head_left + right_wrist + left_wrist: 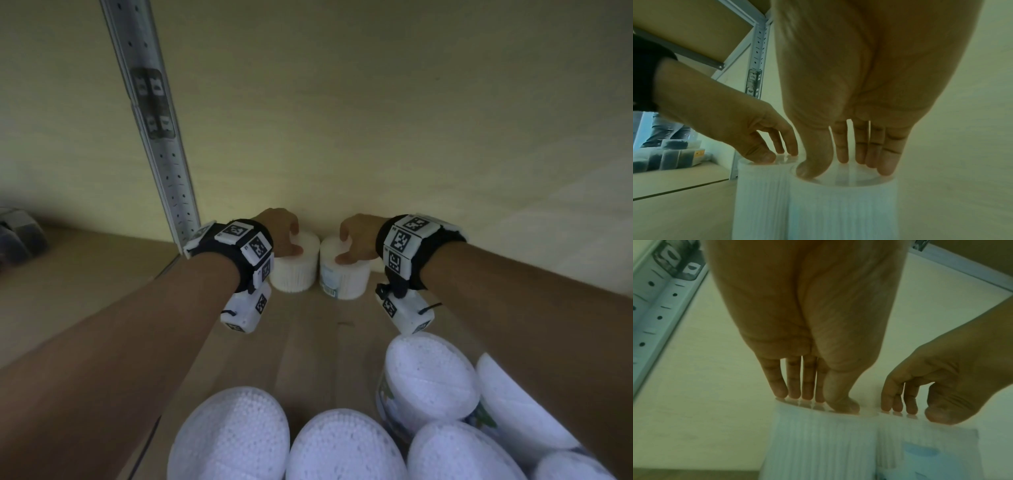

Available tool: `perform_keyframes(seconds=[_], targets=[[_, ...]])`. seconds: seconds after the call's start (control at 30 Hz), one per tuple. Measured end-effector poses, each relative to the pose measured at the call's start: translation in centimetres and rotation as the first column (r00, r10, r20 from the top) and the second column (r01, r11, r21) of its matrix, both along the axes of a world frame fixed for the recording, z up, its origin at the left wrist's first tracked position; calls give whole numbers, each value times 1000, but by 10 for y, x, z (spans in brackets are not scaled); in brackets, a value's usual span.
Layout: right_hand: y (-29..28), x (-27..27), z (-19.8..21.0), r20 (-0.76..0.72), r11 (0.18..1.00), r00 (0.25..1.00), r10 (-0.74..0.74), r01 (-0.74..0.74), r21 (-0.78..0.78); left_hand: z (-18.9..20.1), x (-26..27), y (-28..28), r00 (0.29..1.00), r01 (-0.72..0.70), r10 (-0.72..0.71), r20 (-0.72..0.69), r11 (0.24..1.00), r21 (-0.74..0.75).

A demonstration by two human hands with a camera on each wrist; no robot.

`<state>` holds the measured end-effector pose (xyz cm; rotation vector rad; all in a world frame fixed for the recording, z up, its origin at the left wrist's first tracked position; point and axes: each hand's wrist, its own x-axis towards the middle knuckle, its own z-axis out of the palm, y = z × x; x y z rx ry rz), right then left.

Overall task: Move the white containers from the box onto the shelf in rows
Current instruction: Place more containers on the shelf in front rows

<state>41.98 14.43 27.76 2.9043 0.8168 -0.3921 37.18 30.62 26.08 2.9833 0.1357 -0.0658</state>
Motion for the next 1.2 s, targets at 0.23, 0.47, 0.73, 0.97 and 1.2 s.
perform_keyframes(seconds=[0.23,0.47,0.73,0.97,1.2], targets=[[-9,0,11,-64,995,997,50,-45,84,-2,-1,-1,1000,5,-5,28,1000,-2],[-3,3,5,3,994,999,-47,47,102,-3,-2,0,1000,-1,2,23,1000,-17],[-2,8,-1,23,999,999,-37,37,-12,-5,-2,-1,1000,-7,8,30,1000,-16],[-5,9,8,-11,997,997,78,-78,-13,-6,-1,0,1000,-11,12,28,1000,-29],[-10,10,8,8,993,993,114,-114,25,-6,-2,-1,1000,-3,3,24,1000,-17]])
